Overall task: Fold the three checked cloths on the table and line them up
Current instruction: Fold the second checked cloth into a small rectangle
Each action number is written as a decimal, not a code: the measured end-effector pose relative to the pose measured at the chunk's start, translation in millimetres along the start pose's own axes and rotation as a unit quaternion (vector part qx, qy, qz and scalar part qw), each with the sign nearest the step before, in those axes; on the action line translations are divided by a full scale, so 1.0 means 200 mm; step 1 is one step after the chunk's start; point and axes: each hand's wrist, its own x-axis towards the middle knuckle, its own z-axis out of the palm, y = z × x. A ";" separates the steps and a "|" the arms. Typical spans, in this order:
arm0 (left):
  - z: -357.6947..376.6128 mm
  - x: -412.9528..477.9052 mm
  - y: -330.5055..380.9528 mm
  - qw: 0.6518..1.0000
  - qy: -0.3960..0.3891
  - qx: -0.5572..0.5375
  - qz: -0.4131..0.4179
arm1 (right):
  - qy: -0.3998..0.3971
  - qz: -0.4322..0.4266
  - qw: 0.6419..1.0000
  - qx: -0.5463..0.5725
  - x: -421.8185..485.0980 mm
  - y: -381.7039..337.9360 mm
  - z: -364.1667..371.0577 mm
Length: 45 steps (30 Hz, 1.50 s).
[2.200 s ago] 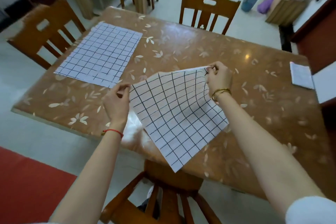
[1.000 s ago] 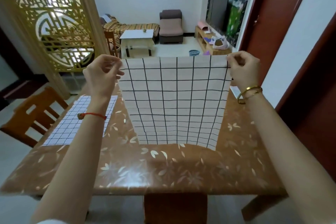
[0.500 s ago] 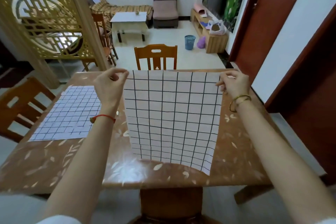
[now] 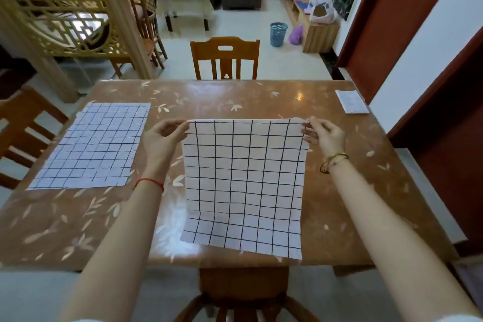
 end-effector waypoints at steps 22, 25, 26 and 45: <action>-0.23 -0.45 -0.71 0.940 0.069 -0.025 -0.333 | 0.024 0.183 0.967 -0.175 -0.27 0.79 -0.12; -0.24 -0.53 -0.77 0.928 0.058 -0.008 -0.368 | 0.019 0.194 0.958 -0.210 -0.32 0.85 -0.16; -0.23 -0.56 -0.79 0.924 0.059 -0.001 -0.377 | 0.017 0.199 0.953 -0.226 -0.33 0.87 -0.17; -0.22 -0.77 -0.93 0.906 0.077 0.205 -0.363 | -0.028 0.162 0.866 -0.473 -0.54 1.00 -0.29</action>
